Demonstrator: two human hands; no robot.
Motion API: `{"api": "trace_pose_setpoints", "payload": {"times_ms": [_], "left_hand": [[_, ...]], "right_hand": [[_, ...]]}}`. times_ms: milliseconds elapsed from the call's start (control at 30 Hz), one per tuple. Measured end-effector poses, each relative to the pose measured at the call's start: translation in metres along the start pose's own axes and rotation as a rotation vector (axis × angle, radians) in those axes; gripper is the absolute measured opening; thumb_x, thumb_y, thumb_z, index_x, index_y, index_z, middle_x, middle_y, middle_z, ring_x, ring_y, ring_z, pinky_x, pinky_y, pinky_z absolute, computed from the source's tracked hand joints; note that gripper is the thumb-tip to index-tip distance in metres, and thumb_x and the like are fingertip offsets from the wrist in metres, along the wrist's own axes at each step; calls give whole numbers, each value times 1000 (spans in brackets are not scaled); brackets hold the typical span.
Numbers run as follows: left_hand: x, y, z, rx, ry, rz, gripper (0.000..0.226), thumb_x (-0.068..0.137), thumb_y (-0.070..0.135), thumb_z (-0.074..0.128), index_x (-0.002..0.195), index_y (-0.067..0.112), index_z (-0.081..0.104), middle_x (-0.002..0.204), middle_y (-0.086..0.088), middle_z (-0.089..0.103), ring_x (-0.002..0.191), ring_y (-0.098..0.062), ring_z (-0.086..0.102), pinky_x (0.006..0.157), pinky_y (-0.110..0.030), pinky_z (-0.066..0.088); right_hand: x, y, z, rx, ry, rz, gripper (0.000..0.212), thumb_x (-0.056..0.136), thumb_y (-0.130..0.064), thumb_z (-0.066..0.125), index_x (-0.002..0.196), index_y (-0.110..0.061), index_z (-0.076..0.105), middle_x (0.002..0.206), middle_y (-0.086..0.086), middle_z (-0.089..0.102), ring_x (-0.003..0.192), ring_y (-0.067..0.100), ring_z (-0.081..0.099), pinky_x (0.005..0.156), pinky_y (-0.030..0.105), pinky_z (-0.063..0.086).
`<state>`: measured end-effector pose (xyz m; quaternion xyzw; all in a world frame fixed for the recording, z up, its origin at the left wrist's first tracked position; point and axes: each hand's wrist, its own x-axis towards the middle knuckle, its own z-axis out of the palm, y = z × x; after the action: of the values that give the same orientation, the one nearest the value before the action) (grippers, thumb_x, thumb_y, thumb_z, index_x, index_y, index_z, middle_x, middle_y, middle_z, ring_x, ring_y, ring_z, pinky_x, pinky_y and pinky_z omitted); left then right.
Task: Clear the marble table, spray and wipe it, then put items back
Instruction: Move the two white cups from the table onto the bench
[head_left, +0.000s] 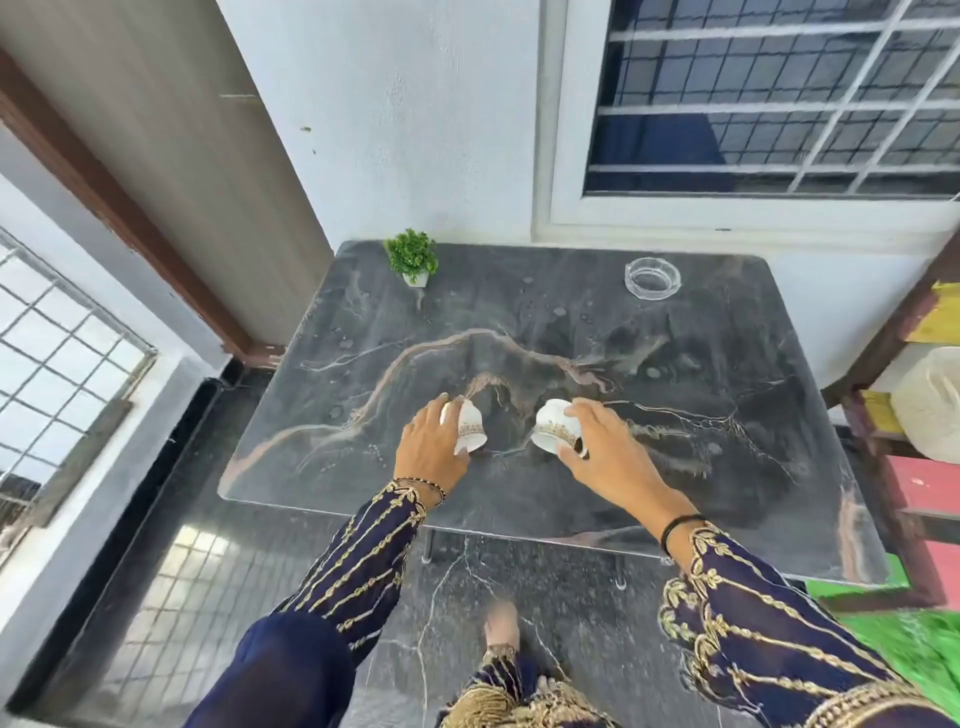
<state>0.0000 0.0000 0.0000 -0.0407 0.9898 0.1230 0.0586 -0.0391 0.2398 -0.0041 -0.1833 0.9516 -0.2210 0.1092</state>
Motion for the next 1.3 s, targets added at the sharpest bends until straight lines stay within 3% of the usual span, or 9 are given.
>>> {"api": "trace_pose_setpoints", "payload": {"times_ms": [167,267,367,533,633,767,933,1167,1300], "left_hand": [[22,-18,10,5,-75,-84,75,86,25,62,150,18,22,155,-8,26,138,-28,33,105,-43,41],[32,-24,15,-59,-58,-132,68,87,23,60,146,15,27,146,-4,37,131,-24,39,88,-45,53],[40,-26,20,-135,-53,-155,62,85,21,59,141,15,33,137,-2,42,124,-23,46,76,-45,55],[53,-26,23,-234,-25,-185,55,79,29,67,128,11,47,124,-6,49,111,-29,53,75,-47,53],[65,-19,22,-334,-62,-248,50,78,25,69,122,10,53,120,-10,56,107,-33,56,84,-44,49],[77,-1,21,-531,-134,-328,34,78,22,68,110,15,66,106,-7,71,99,-27,63,85,-32,51],[93,43,24,-657,-265,-232,28,82,21,64,111,17,65,91,-4,67,72,-18,65,47,-14,52],[107,134,30,-691,-362,-86,28,86,12,58,112,13,67,101,-7,64,70,-9,62,40,-12,50],[116,206,40,-646,-361,-18,26,87,10,58,110,11,69,94,-5,65,61,1,56,40,-5,43]], "right_hand": [[23,9,12,19,-21,71,70,93,-27,69,151,-19,32,161,2,28,142,27,33,100,46,49],[36,14,18,38,-36,88,76,93,-32,69,155,-19,28,160,0,30,142,24,33,103,43,47],[44,19,24,55,-46,100,75,91,-32,71,153,-19,31,155,0,37,138,22,36,101,41,47],[49,21,29,128,-19,172,71,86,-25,74,147,-23,39,142,2,48,130,24,46,96,41,48],[49,24,25,240,19,237,62,82,-29,74,137,-22,47,136,-1,56,122,23,54,97,39,47],[44,33,18,362,76,308,43,81,-29,74,121,-24,57,114,-4,68,100,21,63,88,40,54],[28,57,8,476,196,428,28,88,-21,70,116,-21,65,97,-6,72,91,17,68,83,26,52],[-5,118,-22,624,379,568,16,89,-18,67,99,-30,69,92,-16,74,89,-2,68,79,17,49],[-27,176,-47,665,466,589,13,91,-20,66,95,-32,69,86,-20,74,84,-1,68,69,9,46]]}}
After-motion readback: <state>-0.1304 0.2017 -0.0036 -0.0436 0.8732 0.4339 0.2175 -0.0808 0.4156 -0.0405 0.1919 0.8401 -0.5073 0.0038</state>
